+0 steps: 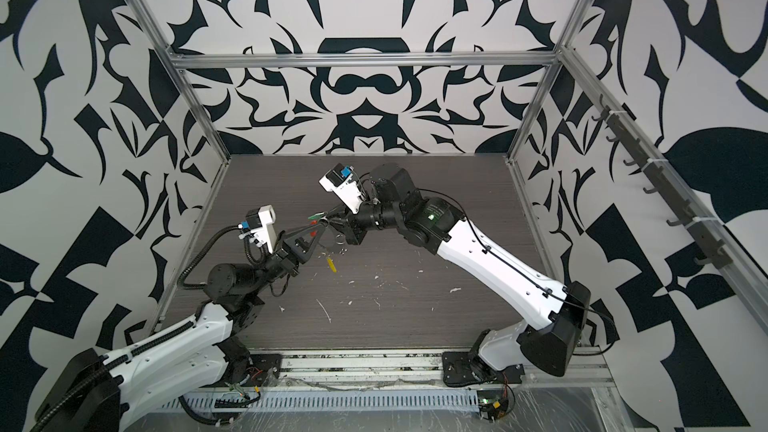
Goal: Remove the keys from the keyring
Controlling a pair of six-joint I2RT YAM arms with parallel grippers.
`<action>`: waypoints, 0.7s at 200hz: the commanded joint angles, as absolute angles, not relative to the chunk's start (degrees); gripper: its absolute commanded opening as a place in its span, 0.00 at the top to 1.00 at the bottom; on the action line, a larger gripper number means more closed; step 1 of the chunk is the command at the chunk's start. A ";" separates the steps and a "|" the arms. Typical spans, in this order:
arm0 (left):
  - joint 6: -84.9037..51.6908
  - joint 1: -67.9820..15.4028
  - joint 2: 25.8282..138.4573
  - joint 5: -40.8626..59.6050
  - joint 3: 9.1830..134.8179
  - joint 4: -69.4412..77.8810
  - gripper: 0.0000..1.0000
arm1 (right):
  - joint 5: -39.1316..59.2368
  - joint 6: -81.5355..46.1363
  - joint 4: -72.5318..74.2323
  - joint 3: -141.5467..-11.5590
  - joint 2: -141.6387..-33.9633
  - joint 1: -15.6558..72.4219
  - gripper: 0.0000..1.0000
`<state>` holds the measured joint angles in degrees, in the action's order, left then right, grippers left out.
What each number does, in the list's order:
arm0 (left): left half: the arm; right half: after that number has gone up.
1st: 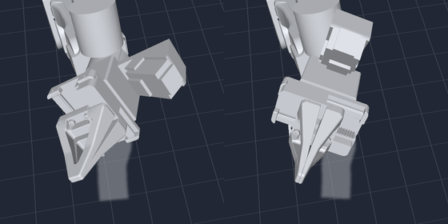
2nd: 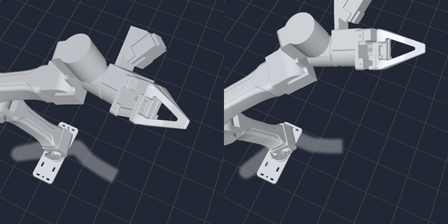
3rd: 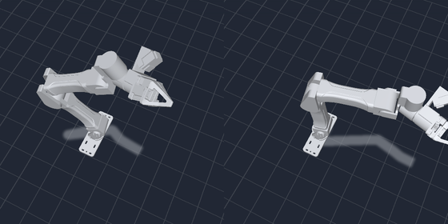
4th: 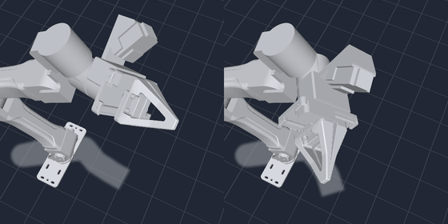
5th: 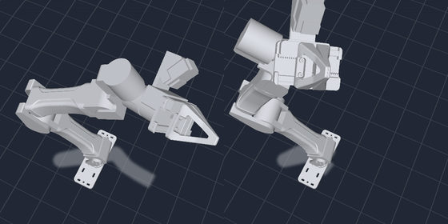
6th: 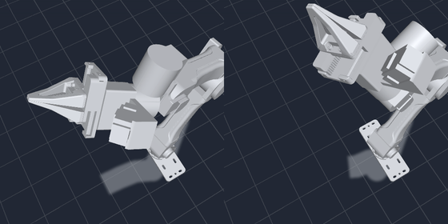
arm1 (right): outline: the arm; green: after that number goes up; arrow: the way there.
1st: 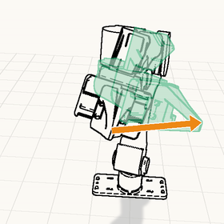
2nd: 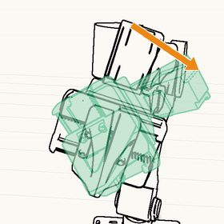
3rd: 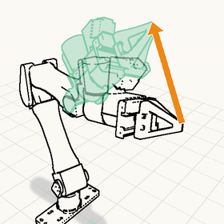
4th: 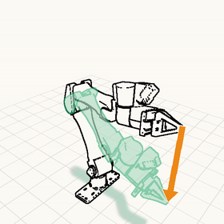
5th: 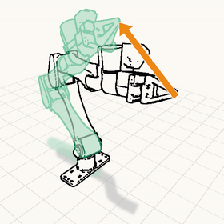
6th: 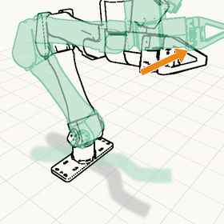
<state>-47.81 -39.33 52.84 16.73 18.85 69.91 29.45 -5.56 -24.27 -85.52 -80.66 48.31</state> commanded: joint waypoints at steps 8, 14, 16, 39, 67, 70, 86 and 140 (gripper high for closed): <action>-48.60 -39.20 52.65 16.71 18.67 73.02 1.00 | 30.67 -4.57 -22.16 -88.24 -79.34 48.35 0.88; -48.56 -39.20 52.58 16.59 18.66 72.96 1.00 | 30.72 -4.50 -22.51 -88.31 -79.26 48.33 0.86; -48.59 -39.20 52.56 16.50 18.71 72.95 1.00 | 30.68 -4.49 -22.59 -88.37 -79.23 48.34 0.86; -48.75 -39.20 52.13 15.35 18.43 72.73 1.00 | 30.04 -4.18 -26.20 -90.65 -79.68 48.33 0.80; -48.69 -39.11 51.94 14.60 18.46 72.42 1.00 | 29.90 -4.40 -27.36 -90.67 -79.46 48.34 0.80; -48.69 -39.11 51.94 14.53 18.39 72.42 1.00 | 29.82 -4.44 -27.36 -90.62 -79.25 48.34 0.80; -48.69 -38.89 51.73 14.40 18.33 72.34 1.00 | 29.58 -4.39 -27.50 -90.27 -78.72 48.31 0.79; -48.69 -38.33 50.19 14.09 18.46 70.54 1.00 | 28.24 -4.65 -28.66 -88.24 -76.50 48.34 0.78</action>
<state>-48.16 -38.79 51.48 15.25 18.83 69.89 28.40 -4.75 -29.23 -88.31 -80.12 48.07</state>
